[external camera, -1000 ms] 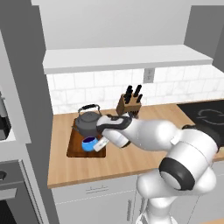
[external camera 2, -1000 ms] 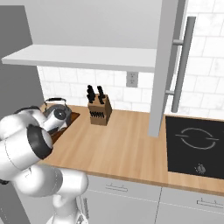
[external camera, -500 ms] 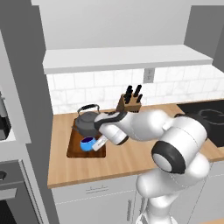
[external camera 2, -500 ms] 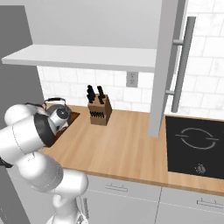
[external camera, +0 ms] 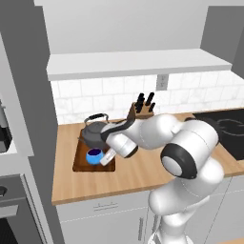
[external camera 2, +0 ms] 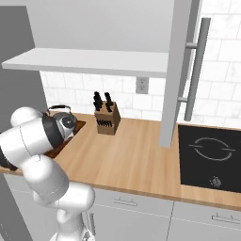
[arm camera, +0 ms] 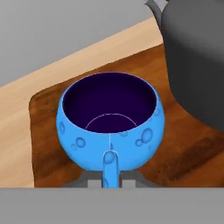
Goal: Pick the kettle from the counter and place it on the tray. Then pick the mug from the cabinet and place it on the tray. Then close the cabinet doors.
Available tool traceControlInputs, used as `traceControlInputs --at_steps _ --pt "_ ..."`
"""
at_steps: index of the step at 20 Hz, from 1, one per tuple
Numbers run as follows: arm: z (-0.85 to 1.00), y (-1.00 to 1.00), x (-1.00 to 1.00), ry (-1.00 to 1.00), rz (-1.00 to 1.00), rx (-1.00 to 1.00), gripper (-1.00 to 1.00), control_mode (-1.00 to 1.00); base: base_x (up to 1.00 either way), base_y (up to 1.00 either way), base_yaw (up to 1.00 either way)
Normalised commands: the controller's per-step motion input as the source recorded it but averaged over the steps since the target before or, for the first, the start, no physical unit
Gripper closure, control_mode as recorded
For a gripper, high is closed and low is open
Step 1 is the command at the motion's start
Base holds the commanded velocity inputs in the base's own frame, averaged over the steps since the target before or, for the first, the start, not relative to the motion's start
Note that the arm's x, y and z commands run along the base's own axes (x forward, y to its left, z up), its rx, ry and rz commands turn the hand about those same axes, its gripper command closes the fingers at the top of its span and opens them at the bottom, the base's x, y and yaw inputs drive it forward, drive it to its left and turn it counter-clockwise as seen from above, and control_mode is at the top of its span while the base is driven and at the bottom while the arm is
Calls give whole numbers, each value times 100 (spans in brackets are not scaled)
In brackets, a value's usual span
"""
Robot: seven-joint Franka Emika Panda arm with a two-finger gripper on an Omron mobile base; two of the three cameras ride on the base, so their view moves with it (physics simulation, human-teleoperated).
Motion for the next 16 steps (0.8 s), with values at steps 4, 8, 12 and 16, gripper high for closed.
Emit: traceControlInputs --at_steps 4,8,12,16 --pt "0 0 0 0 0 -6 -100 -100 0 0 0" --pt "20 -1 -1 0 0 -1 -100 -100 0 0 0" --pt "31 -4 -14 -2 0 0 -100 -100 0 0 0" --pt "43 -12 -28 -5 0 0 -100 -100 0 0 0"
